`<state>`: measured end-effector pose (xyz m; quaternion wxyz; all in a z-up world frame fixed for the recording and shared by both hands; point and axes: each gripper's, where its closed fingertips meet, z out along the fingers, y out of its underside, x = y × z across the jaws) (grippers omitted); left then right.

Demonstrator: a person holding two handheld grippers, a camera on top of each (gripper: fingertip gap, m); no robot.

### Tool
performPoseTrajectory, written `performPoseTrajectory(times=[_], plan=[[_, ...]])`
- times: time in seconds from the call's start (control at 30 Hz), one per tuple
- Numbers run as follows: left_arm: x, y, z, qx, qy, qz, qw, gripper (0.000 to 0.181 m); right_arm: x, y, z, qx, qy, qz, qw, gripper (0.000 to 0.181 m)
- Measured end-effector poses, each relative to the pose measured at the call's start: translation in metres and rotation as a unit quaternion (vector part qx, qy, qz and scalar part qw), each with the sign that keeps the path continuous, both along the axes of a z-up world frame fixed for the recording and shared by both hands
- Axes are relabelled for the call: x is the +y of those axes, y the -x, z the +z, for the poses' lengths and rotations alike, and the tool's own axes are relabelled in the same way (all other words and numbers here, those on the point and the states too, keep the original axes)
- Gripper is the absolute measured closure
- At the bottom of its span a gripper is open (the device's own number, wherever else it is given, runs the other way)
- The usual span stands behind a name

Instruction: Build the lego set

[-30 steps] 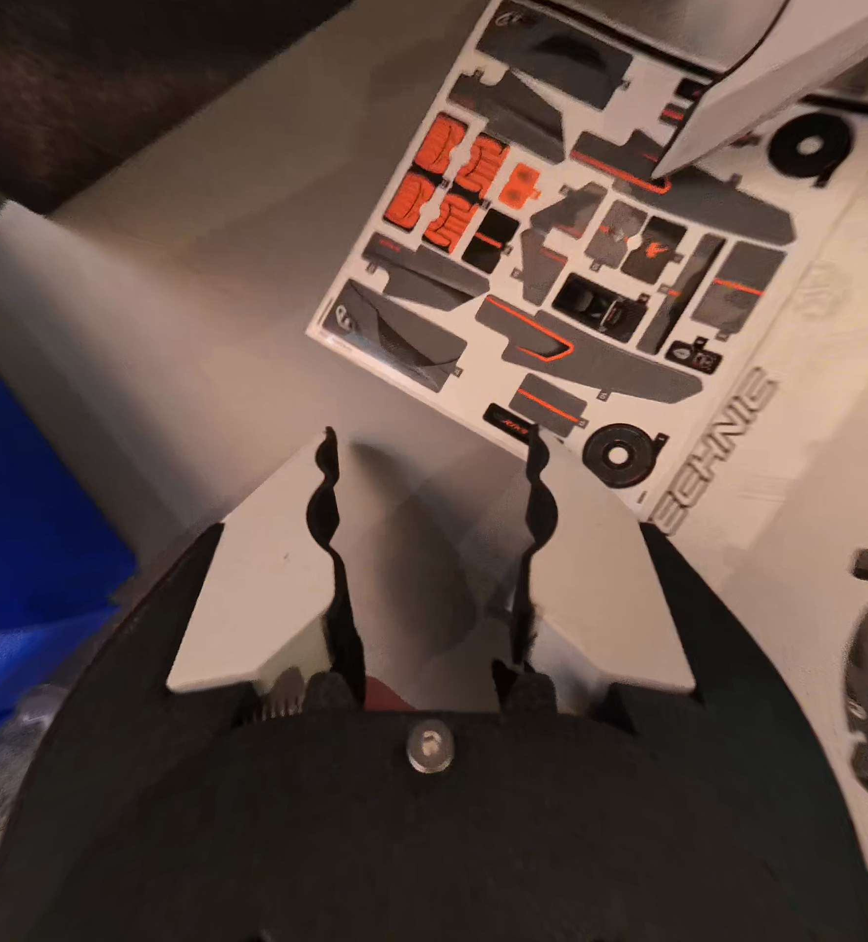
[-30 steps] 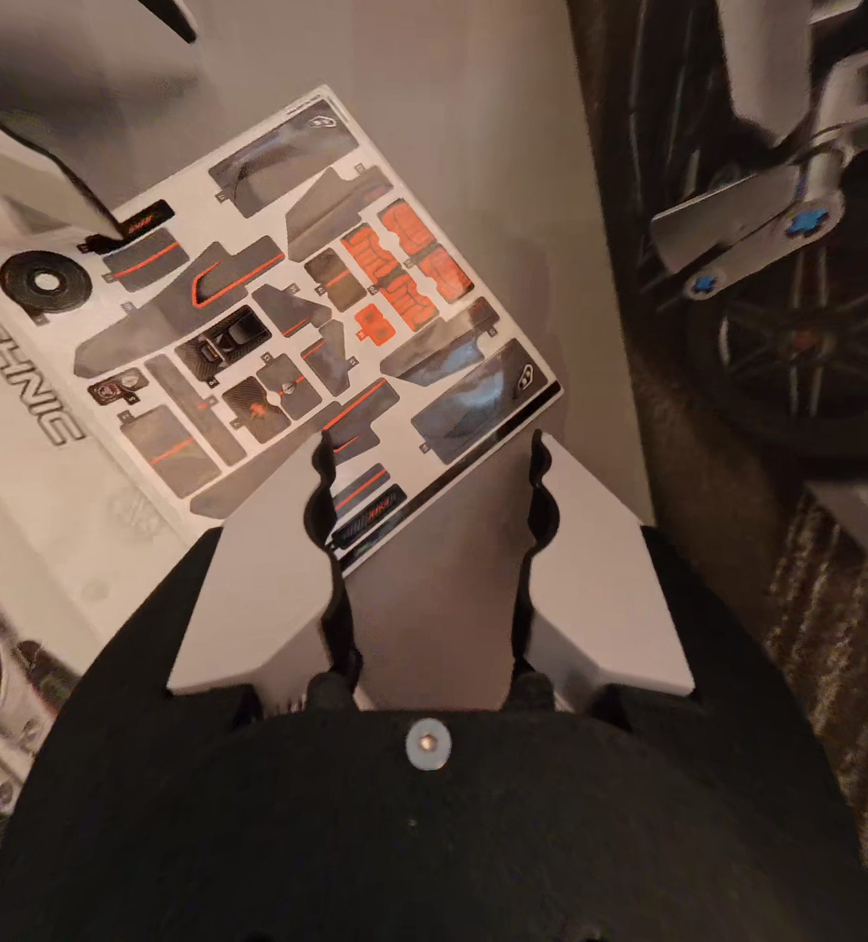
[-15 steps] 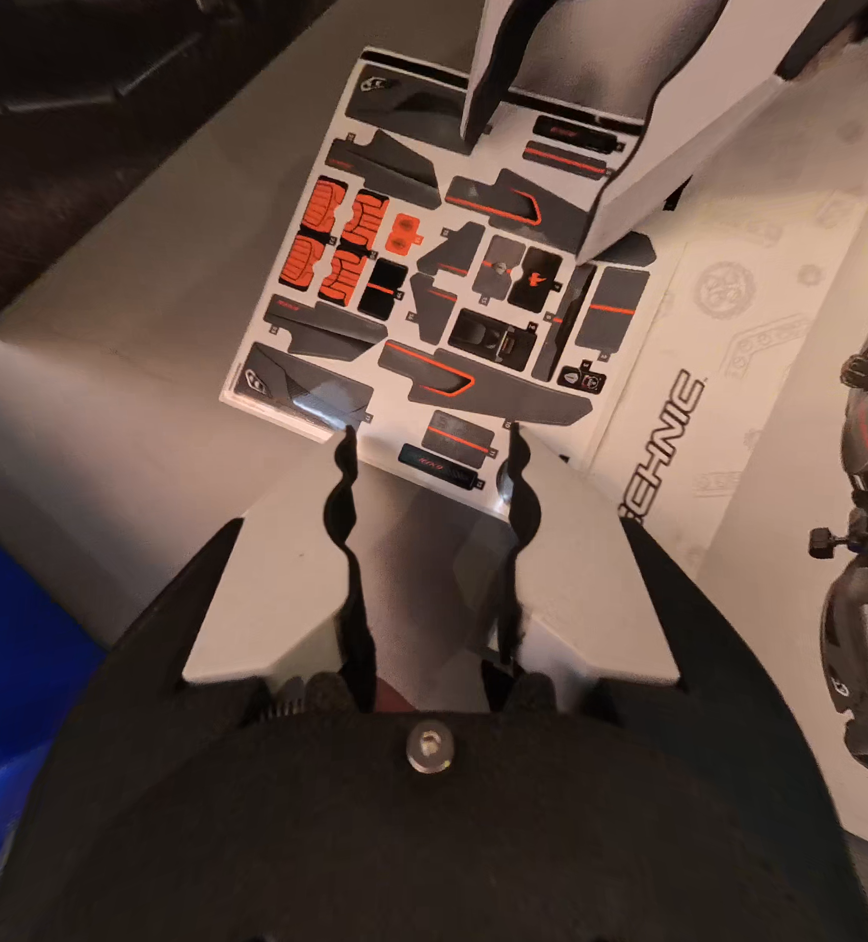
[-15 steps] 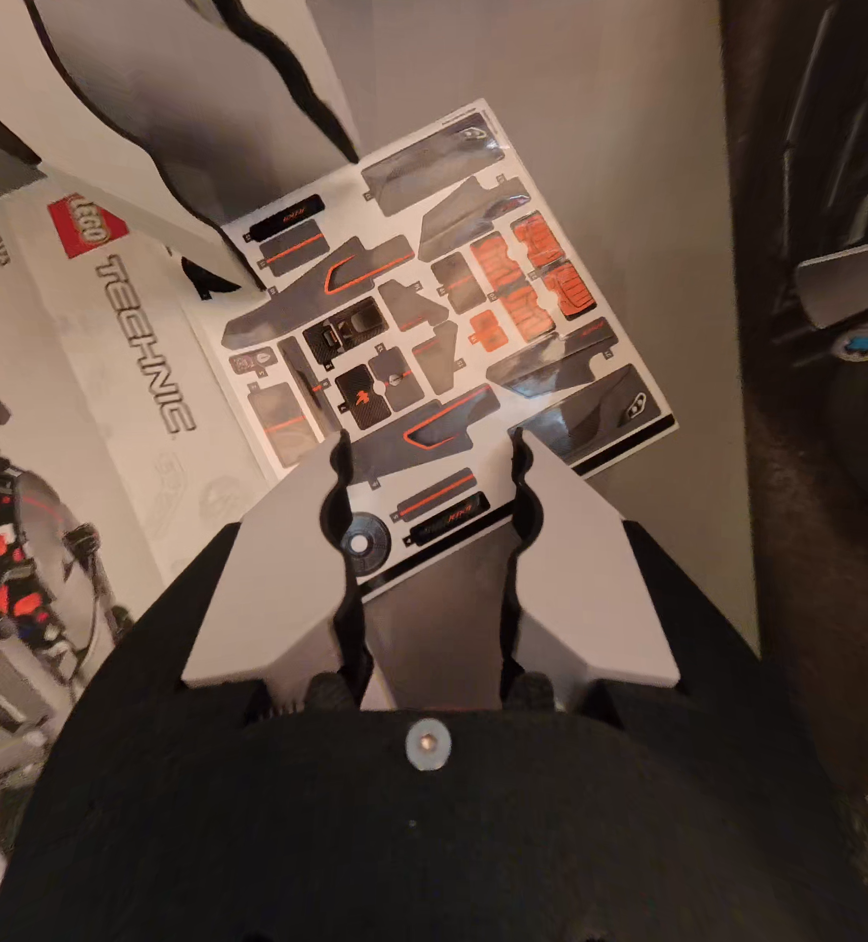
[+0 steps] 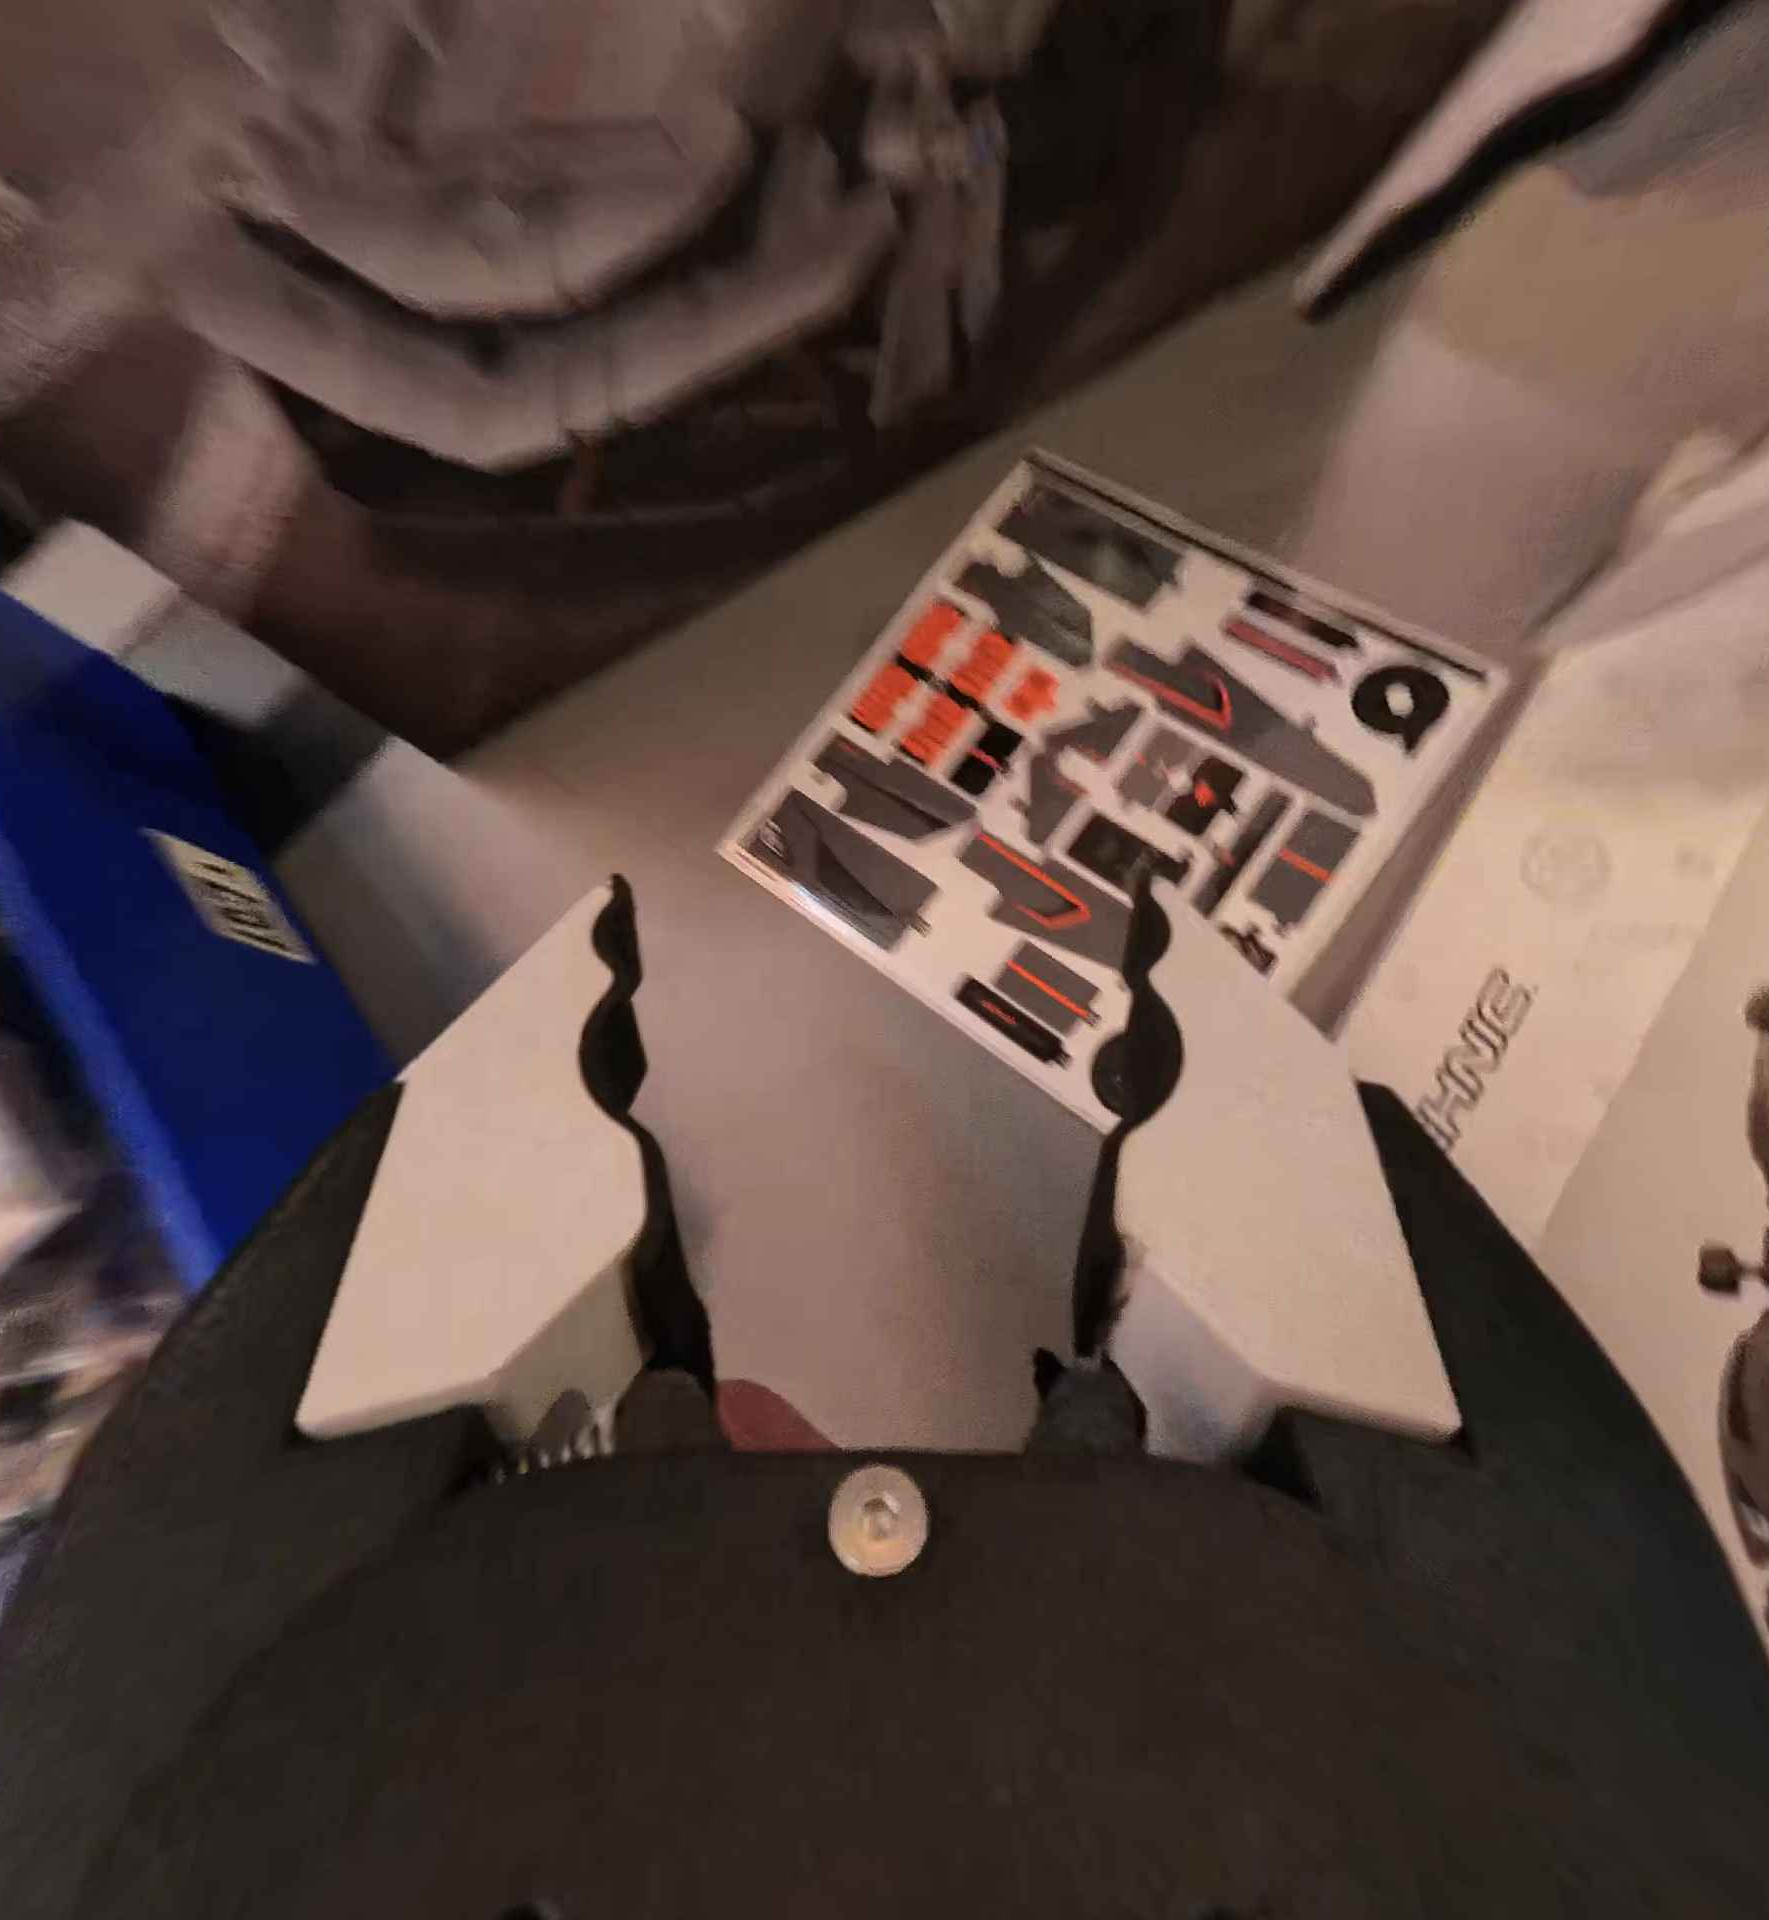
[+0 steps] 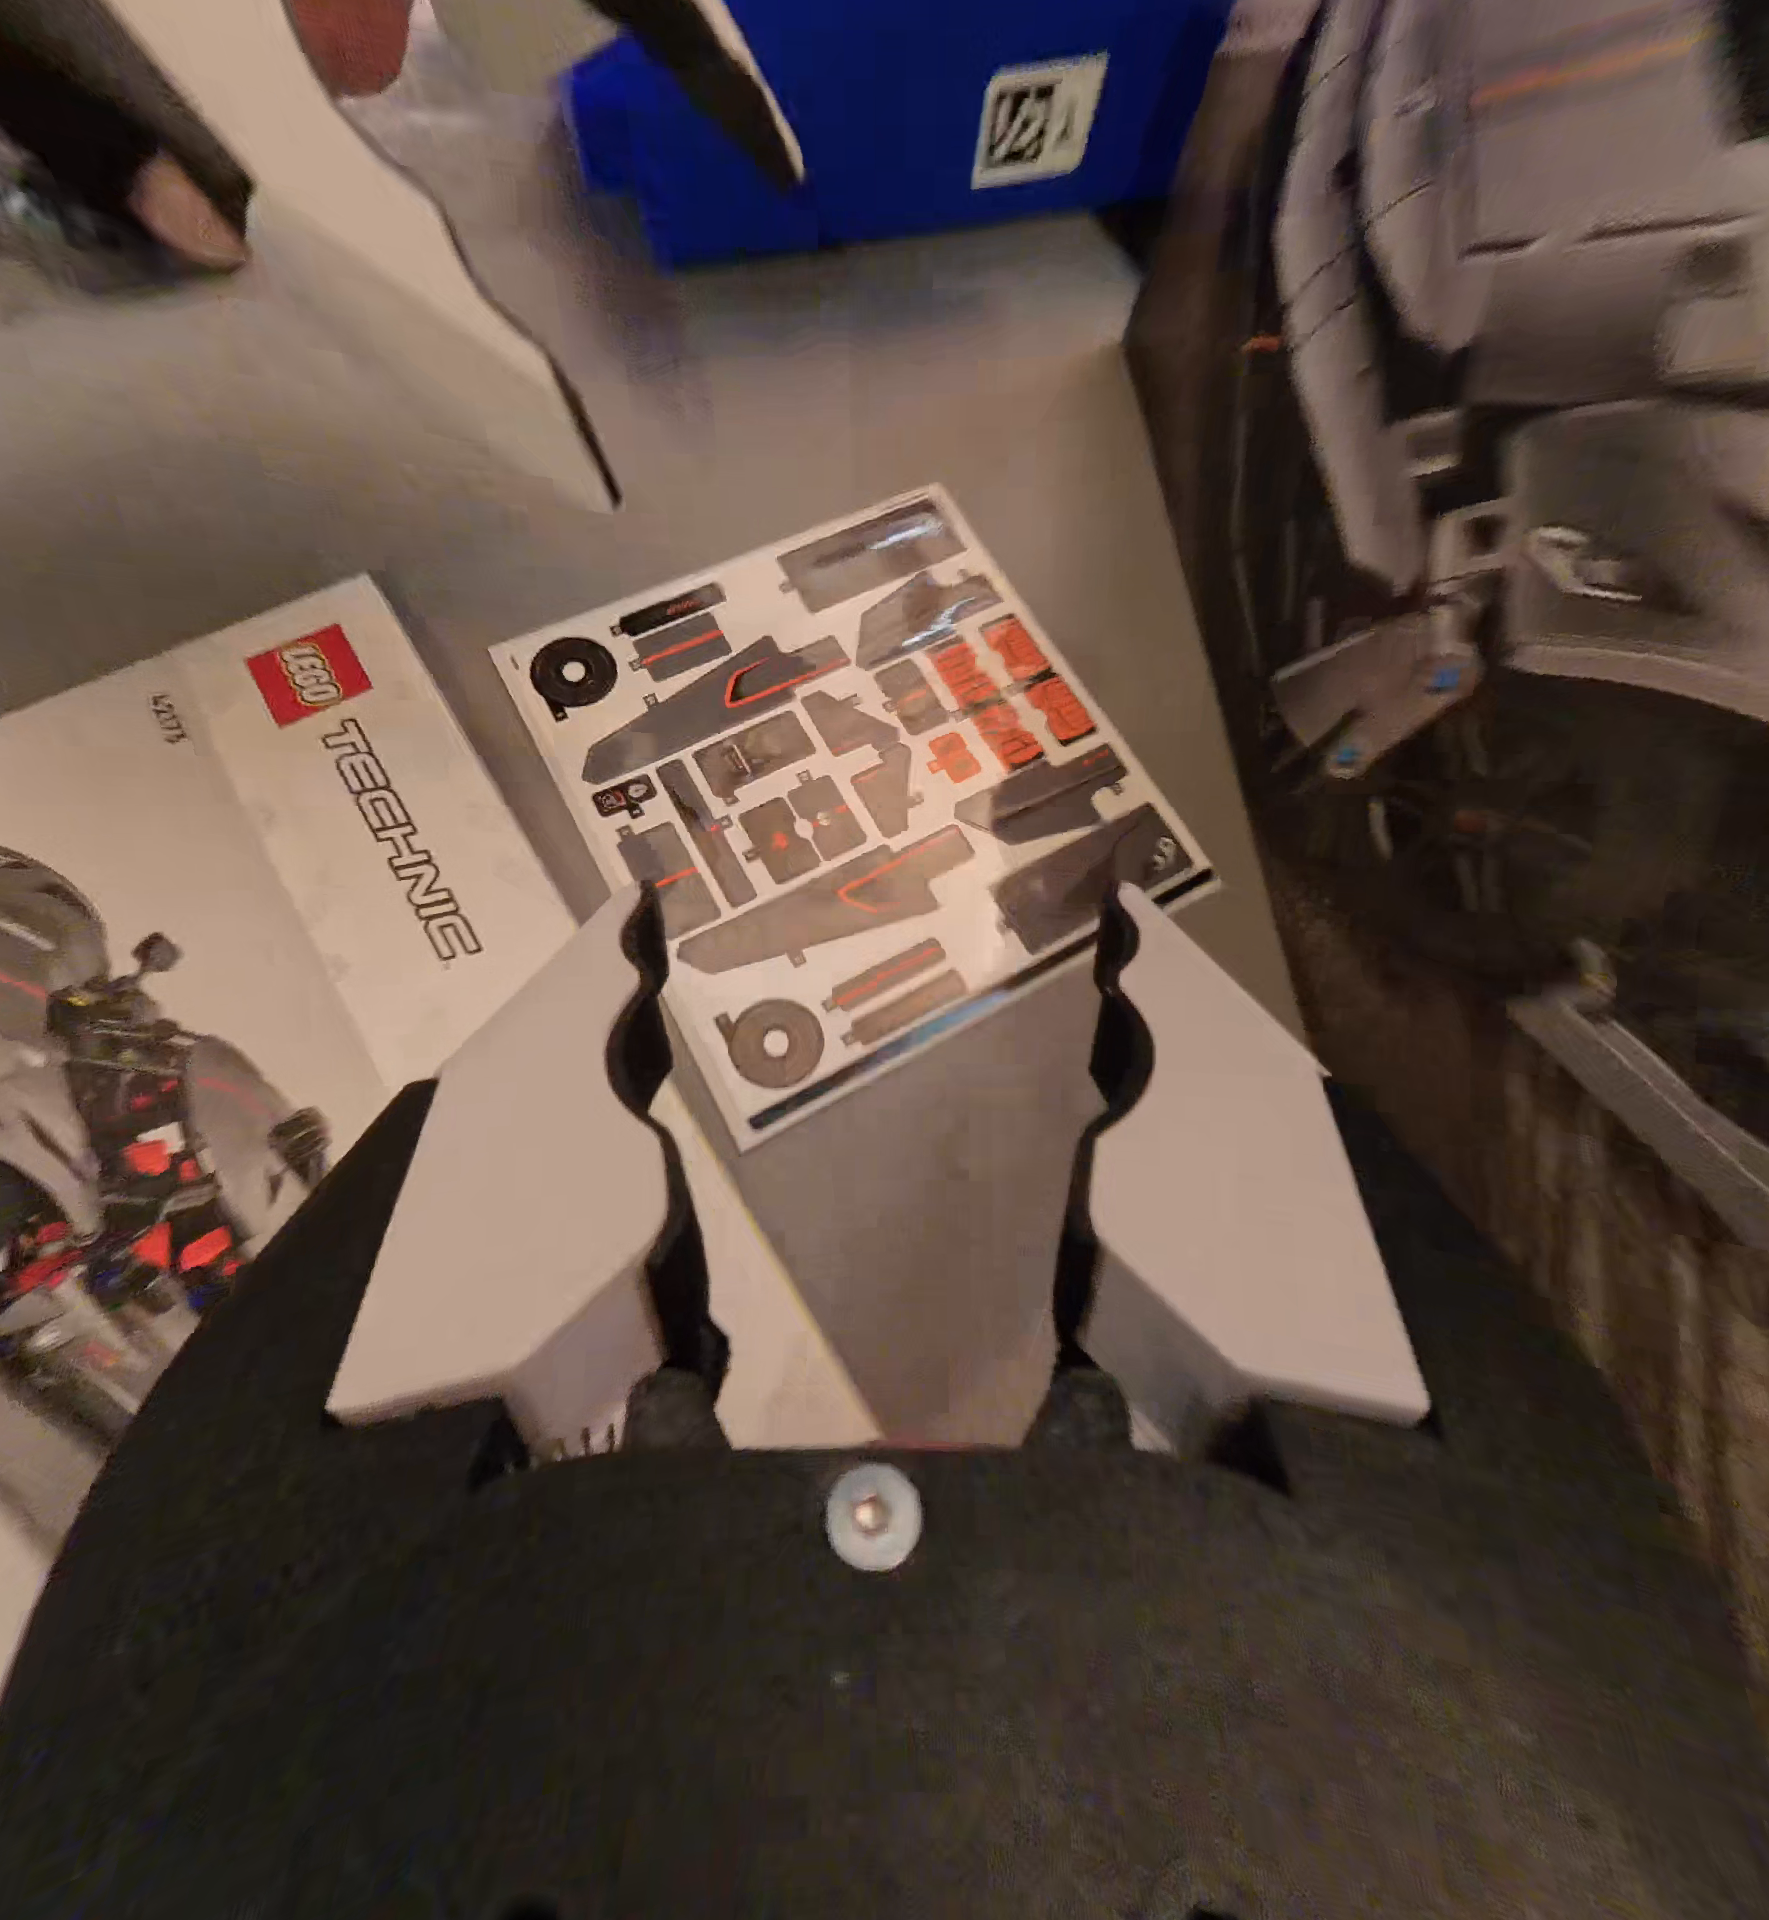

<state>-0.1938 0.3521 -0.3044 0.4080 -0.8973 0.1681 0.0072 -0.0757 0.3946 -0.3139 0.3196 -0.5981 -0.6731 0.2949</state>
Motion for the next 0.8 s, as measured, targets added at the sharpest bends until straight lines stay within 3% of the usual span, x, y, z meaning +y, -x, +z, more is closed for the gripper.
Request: performPoseTrajectory(times=[0.13, 0.23, 0.3, 0.4, 0.5, 0.6, 0.7, 0.8], plan=[[0.023, 0.031, 0.061, 0.013, -0.086, 0.039, 0.995, 0.076, 0.024, -0.049, 0.055, 0.093, -0.038, -0.099, 0.990, 0.103], [0.047, 0.059, 0.097, -0.013, -0.128, 0.067, 0.989, 0.074, 0.070, -0.096, 0.103, 0.175, -0.083, -0.225, 0.955, 0.098], [0.066, 0.073, 0.111, -0.041, -0.135, 0.074, 0.987, 0.071, 0.099, -0.118, 0.120, 0.198, -0.091, -0.279, 0.935, 0.093], [0.094, 0.086, 0.116, -0.077, -0.123, 0.072, 0.987, 0.066, 0.132, -0.122, 0.115, 0.187, -0.042, -0.305, 0.933, 0.080], [0.114, 0.096, 0.106, -0.091, -0.095, 0.065, 0.989, 0.060, 0.153, -0.114, 0.108, 0.190, -0.003, -0.301, 0.934, 0.079], [0.125, 0.096, 0.096, -0.131, -0.080, 0.042, 0.987, 0.064, 0.153, -0.094, 0.101, 0.199, 0.047, -0.263, 0.943, 0.088], [0.130, 0.085, 0.096, -0.156, -0.087, 0.010, 0.984, 0.074, 0.154, -0.083, 0.097, 0.200, 0.048, -0.249, 0.946, 0.086], [0.131, 0.086, 0.093, -0.130, -0.089, 0.013, 0.987, 0.077, 0.158, -0.082, 0.098, 0.201, 0.049, -0.250, 0.946, 0.087]])
